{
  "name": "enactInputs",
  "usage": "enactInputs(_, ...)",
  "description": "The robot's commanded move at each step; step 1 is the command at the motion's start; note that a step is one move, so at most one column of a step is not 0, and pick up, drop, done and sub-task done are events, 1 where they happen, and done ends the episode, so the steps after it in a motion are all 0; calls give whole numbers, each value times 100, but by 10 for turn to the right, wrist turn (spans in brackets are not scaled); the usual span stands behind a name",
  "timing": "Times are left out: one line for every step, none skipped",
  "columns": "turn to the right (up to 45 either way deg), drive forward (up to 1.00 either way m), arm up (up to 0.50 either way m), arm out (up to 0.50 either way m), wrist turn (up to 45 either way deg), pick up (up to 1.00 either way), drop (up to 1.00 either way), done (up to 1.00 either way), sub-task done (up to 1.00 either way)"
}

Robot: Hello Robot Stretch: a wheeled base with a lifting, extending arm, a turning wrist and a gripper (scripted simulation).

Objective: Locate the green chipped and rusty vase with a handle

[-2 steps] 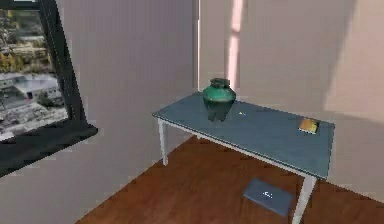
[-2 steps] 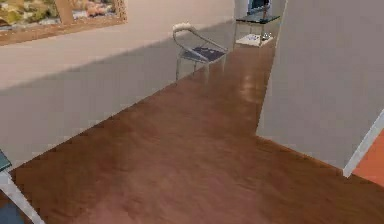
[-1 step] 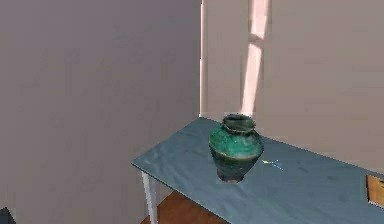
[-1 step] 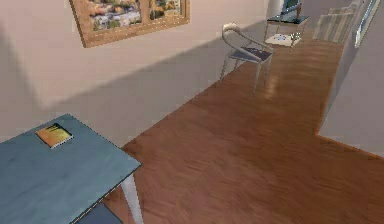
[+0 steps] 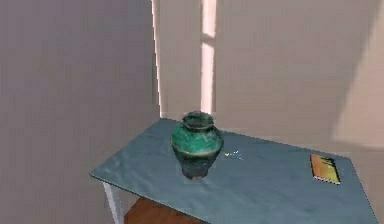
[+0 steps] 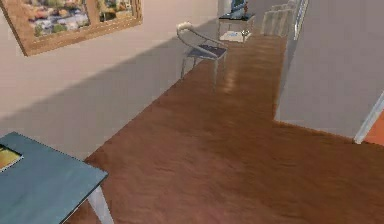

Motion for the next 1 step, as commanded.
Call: enactInputs(0,0,0,0,0,0,0,100,0)
